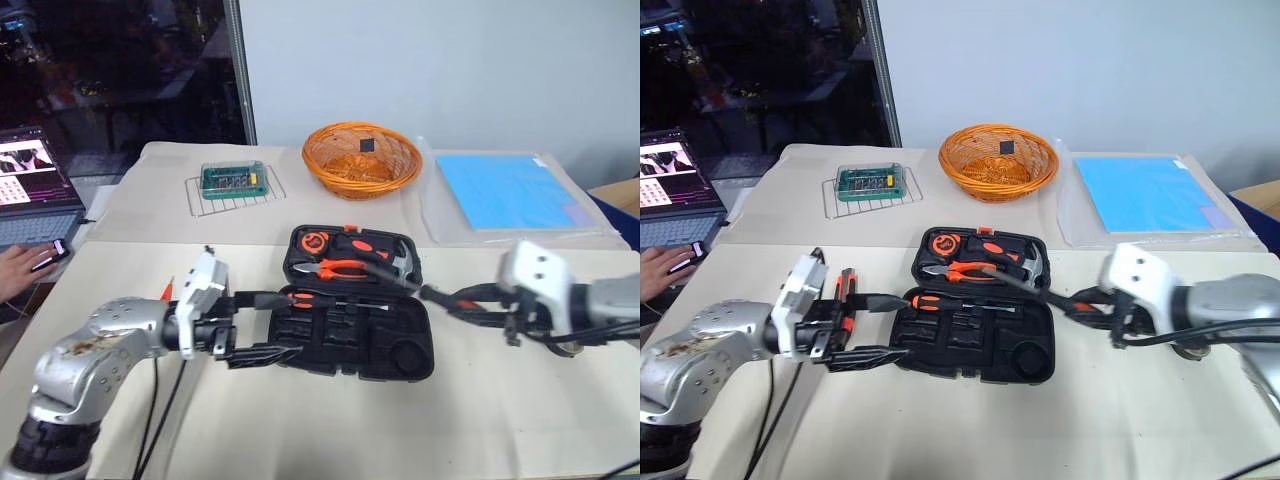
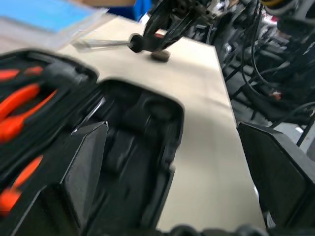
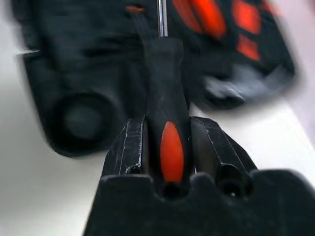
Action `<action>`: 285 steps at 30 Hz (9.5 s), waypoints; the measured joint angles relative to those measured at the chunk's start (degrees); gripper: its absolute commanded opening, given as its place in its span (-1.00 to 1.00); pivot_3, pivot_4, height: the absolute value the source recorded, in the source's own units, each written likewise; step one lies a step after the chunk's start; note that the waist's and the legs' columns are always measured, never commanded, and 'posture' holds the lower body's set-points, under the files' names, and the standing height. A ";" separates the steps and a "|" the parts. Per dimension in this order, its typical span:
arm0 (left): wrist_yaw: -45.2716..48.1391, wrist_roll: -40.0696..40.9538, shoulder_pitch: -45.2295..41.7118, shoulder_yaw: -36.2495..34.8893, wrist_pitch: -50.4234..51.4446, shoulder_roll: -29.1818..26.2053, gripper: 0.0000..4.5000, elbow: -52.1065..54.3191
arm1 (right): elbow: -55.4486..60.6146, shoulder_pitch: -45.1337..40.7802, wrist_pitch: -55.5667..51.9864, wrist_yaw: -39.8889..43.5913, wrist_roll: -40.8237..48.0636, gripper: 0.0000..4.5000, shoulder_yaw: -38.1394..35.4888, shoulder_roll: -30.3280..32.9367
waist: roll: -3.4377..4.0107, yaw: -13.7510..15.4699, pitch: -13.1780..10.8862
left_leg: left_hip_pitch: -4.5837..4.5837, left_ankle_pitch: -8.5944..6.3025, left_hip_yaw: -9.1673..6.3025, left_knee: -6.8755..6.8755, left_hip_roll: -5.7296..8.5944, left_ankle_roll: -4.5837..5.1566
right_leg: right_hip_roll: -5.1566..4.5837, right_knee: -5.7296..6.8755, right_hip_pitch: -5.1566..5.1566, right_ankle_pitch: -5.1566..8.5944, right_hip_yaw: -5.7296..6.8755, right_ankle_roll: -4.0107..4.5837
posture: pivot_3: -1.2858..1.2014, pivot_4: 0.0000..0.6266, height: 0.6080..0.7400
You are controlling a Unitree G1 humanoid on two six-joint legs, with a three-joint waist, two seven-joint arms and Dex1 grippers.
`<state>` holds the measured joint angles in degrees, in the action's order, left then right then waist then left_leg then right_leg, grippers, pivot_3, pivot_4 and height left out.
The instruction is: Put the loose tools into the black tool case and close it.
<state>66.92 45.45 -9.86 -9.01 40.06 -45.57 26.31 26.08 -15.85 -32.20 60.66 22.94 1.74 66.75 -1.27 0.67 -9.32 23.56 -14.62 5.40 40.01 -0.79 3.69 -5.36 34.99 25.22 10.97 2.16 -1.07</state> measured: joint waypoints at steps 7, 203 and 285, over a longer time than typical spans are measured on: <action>3.42 -1.07 3.55 -1.17 -2.93 -2.58 1.00 -1.15 | -10.99 -9.94 6.58 3.75 -11.60 -0.59 13.71 -5.80 | -0.03 0.19 -0.03 | 0.27 -0.11 0.06 0.00 0.06 0.07 | -0.03 -0.01 0.16 -0.14 0.07 0.33 | 0.03 -0.52 1.00; 11.22 -43.46 -35.08 38.97 -12.89 6.21 -0.80 -27.19 | 22.64 35.53 8.03 -7.39 15.63 1.00 -30.66 -18.51 | -0.38 0.86 -0.24 | -0.08 -0.12 0.16 0.09 -0.06 -0.05 | 0.10 0.08 -0.16 -0.02 0.09 0.01 | 0.03 -0.52 1.00; -4.53 -29.63 -15.17 19.71 0.90 15.45 -0.98 -13.21 | 20.38 30.04 8.11 -8.11 15.42 1.00 -24.98 -17.58 | -0.30 1.02 -0.16 | -0.01 -0.14 0.01 0.40 -0.04 0.02 | 0.06 0.15 -0.22 -0.12 0.06 -0.07 | 0.03 -0.52 1.00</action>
<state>62.40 15.83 -25.04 10.70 40.96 -30.11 13.10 46.47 14.19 -24.09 52.55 38.37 -23.24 49.17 -1.57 1.69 -9.48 23.55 -14.76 5.40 40.41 -0.82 3.71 -5.30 35.14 25.00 10.85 2.21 -1.14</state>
